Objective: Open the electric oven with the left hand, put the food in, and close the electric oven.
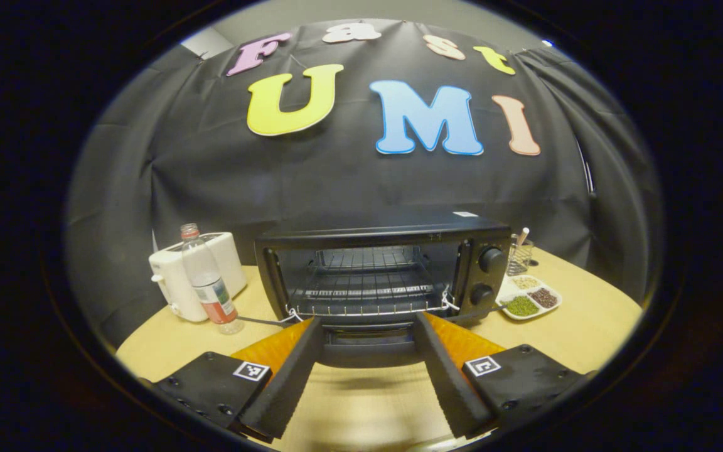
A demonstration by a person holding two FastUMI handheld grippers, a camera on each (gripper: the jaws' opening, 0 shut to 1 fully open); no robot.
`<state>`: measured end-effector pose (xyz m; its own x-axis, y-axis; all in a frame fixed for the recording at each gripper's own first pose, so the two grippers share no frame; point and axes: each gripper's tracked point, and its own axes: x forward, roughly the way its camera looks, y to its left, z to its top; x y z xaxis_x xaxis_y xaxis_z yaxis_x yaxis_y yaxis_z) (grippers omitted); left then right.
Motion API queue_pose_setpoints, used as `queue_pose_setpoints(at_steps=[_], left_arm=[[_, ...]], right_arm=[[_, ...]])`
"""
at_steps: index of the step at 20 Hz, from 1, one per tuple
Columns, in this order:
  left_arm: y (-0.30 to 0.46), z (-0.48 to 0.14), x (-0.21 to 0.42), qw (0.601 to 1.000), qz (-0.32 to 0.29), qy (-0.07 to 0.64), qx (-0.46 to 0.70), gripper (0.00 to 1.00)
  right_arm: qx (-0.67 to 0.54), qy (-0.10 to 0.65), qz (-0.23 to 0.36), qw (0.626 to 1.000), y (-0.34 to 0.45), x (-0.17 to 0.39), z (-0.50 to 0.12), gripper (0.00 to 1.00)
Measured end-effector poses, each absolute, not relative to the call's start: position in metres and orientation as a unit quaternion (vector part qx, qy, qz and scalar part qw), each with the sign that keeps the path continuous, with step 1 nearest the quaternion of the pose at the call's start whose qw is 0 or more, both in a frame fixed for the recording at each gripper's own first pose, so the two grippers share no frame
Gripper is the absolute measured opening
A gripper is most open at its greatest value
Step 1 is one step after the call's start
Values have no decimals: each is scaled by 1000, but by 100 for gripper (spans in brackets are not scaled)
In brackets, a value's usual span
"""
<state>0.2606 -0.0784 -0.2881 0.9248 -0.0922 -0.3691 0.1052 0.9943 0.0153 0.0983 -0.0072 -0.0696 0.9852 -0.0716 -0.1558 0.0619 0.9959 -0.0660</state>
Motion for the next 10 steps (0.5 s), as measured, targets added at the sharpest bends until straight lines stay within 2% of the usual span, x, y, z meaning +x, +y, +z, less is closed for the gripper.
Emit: queue_pose_setpoints(at_steps=[4,5,9,10], left_arm=[[-80,-306,243,977,-51,208,21,100],[-80,-312,239,975,-52,214,21,97],[-81,-342,220,967,-52,247,33,100],[-79,-346,218,967,-49,247,36,98]], right_arm=[[-32,89,-23,995,-6,92,-74,97],[-34,89,-21,995,-6,89,-74,97],[-34,93,-16,995,-7,83,-75,97],[-33,92,-16,995,-8,81,-74,97]])
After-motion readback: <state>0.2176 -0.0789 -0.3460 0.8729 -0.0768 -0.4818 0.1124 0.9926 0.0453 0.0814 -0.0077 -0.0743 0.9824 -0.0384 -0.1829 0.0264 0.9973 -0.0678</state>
